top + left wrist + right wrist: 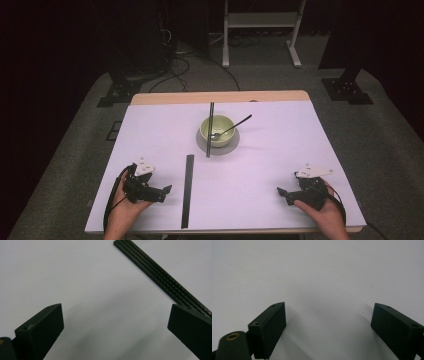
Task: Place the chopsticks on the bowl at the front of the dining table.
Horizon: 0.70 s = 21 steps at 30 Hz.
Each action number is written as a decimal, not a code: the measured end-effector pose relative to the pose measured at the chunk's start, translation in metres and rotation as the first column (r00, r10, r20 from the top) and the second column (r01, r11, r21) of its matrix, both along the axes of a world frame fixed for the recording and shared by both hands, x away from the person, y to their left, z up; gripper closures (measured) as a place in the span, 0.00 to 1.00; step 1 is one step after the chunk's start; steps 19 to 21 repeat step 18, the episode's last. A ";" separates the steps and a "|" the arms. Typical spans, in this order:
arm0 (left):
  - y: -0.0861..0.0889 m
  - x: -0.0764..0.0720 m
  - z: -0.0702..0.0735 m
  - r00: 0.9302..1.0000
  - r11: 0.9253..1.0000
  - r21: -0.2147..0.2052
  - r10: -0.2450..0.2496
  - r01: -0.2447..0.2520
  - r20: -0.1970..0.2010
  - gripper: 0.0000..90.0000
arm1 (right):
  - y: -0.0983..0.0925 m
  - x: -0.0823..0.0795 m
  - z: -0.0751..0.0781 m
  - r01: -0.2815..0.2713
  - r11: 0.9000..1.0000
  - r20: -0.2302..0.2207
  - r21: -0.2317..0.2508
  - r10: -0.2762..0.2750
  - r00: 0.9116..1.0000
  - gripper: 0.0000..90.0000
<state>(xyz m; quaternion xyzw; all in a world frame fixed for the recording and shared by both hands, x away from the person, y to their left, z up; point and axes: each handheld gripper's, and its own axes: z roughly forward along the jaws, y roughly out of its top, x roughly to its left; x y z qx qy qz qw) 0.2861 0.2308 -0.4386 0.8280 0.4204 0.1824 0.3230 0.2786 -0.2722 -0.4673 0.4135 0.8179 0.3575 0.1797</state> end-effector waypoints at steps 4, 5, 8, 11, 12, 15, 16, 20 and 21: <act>0.001 -0.002 -0.007 1.000 1.000 0.024 0.005 -0.005 -0.010 0.00 | 0.000 0.000 0.000 0.000 1.000 0.000 -0.001 0.000 1.000 0.13; 0.001 -0.002 -0.009 1.000 0.999 0.035 0.009 -0.009 -0.014 0.00 | 0.000 0.000 0.000 0.000 1.000 0.000 0.000 0.000 1.000 0.13; 0.001 -0.002 -0.015 0.999 0.998 0.058 0.015 -0.013 -0.031 0.00 | 0.000 0.000 0.000 0.000 1.000 0.001 -0.001 0.000 1.000 0.13; 0.002 -0.003 -0.017 0.999 0.999 0.039 0.018 -0.017 -0.032 0.00 | 0.000 0.000 0.000 -0.001 1.000 0.001 0.000 0.001 1.000 0.13; 0.003 -0.003 -0.017 0.999 0.999 0.035 0.017 -0.016 -0.032 0.00 | 0.000 0.000 0.000 0.000 1.000 0.002 -0.001 0.000 1.000 0.13; 0.005 -0.004 -0.019 0.999 1.000 0.015 0.018 -0.018 -0.030 0.00 | 0.000 0.000 0.000 -0.001 1.000 0.004 0.000 0.001 1.000 0.13; 0.005 -0.004 -0.019 0.999 1.000 0.011 0.019 -0.018 -0.029 0.00 | 0.000 0.000 0.000 -0.001 1.000 0.004 0.000 0.001 1.000 0.13; 0.006 -0.004 -0.019 1.000 1.000 0.011 0.015 -0.015 -0.027 0.00 | 0.000 0.000 0.000 -0.001 1.000 0.002 0.000 0.001 1.000 0.13; 0.006 -0.004 -0.019 1.000 1.000 0.011 0.015 -0.015 -0.027 0.00 | 0.000 0.000 0.000 -0.001 1.000 0.002 0.000 0.001 1.000 0.13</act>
